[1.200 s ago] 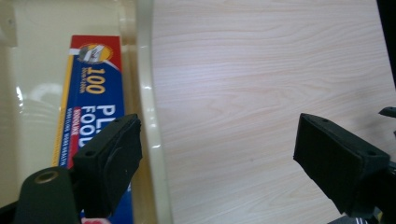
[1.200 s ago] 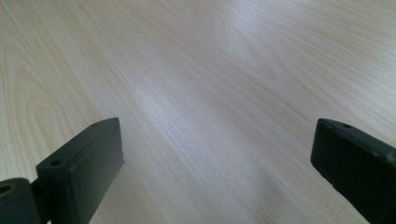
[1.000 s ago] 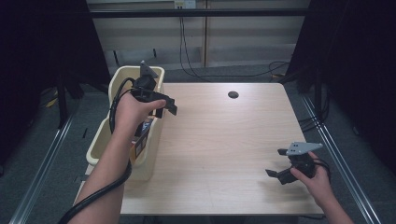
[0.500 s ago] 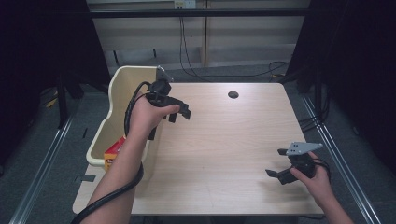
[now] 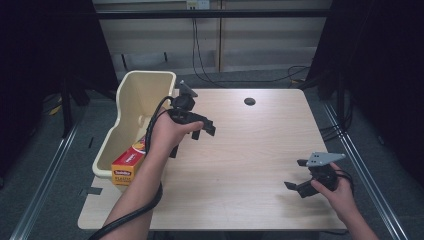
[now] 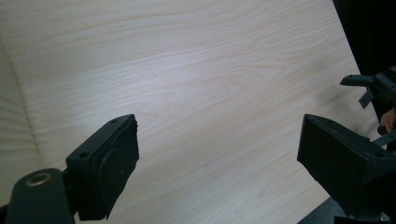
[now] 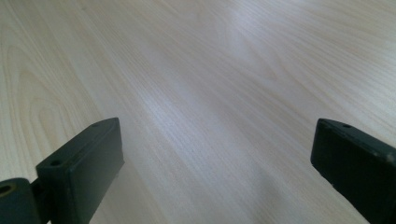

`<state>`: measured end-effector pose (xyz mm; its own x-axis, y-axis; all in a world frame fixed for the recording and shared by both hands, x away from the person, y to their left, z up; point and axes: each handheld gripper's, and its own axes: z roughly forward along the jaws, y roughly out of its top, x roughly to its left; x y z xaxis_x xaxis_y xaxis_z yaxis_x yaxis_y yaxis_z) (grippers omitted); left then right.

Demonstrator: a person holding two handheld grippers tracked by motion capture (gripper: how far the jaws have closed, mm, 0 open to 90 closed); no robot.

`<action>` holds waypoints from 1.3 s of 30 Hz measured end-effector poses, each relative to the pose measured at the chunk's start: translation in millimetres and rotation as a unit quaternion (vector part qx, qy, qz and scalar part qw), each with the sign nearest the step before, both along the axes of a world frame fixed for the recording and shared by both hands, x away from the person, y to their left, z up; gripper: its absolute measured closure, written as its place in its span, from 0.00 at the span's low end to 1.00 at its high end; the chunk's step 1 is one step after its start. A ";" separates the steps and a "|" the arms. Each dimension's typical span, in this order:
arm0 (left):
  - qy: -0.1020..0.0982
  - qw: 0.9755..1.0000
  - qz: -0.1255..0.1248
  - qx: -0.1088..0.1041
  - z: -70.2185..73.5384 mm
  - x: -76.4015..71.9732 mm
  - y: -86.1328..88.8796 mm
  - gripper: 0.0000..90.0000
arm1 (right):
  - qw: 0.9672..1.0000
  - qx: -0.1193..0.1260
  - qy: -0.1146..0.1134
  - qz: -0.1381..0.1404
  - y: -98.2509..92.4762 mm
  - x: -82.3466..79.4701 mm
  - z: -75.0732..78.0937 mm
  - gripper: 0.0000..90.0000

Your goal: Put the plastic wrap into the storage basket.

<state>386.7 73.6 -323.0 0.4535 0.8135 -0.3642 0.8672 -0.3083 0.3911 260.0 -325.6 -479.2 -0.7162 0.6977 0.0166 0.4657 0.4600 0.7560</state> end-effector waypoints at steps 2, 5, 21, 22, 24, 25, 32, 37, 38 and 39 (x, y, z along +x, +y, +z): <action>0.003 1.000 -0.004 0.001 -2.9 -1.1 -1.6 0.14 | 1.000 0.000 0.000 0.000 -0.2 0.1 -0.1 0.02; 0.000 1.000 -0.012 0.000 -7.2 -2.6 -3.8 0.14 | 1.000 0.000 0.000 -0.001 -0.1 0.2 -0.1 0.02; -0.001 0.999 -0.035 -0.009 -32.2 -10.9 -18.1 0.14 | 1.000 -0.001 0.002 0.001 0.8 0.1 -0.4 0.02; 0.000 0.999 -0.038 -0.009 -34.2 -11.6 -18.9 0.14 | 1.000 -0.001 0.002 0.001 0.7 0.1 -0.3 0.02; -0.002 0.999 -0.040 -0.008 -37.7 -12.6 -19.6 0.14 | 1.000 -0.002 0.002 0.003 0.4 0.1 -0.2 0.02; 0.001 0.999 -0.047 -0.009 -40.2 -13.1 -19.5 0.14 | 1.000 -0.002 0.002 0.002 0.2 0.0 -0.1 0.02; 0.004 0.999 -0.048 -0.015 -55.8 -15.4 -19.1 0.14 | 1.000 -0.001 0.002 0.001 0.7 0.3 -0.3 0.02; 0.002 0.999 -0.043 -0.019 -68.2 -17.2 -17.8 0.14 | 1.000 -0.002 0.003 0.003 0.9 0.4 -0.6 0.02; 0.003 0.999 -0.046 -0.019 -70.6 -17.6 -17.2 0.14 | 1.000 -0.003 0.002 0.004 0.7 0.5 -0.6 0.02; -0.002 0.999 -0.050 -0.019 -73.2 -17.8 -16.8 0.14 | 1.000 -0.002 0.002 0.002 0.8 0.5 -0.6 0.02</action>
<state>368.9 56.8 -396.1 0.5322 0.7504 -0.3920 0.8319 -0.3775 0.4067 260.5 -324.8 -479.7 -0.7185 0.6953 0.0169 0.4674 0.4647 0.7521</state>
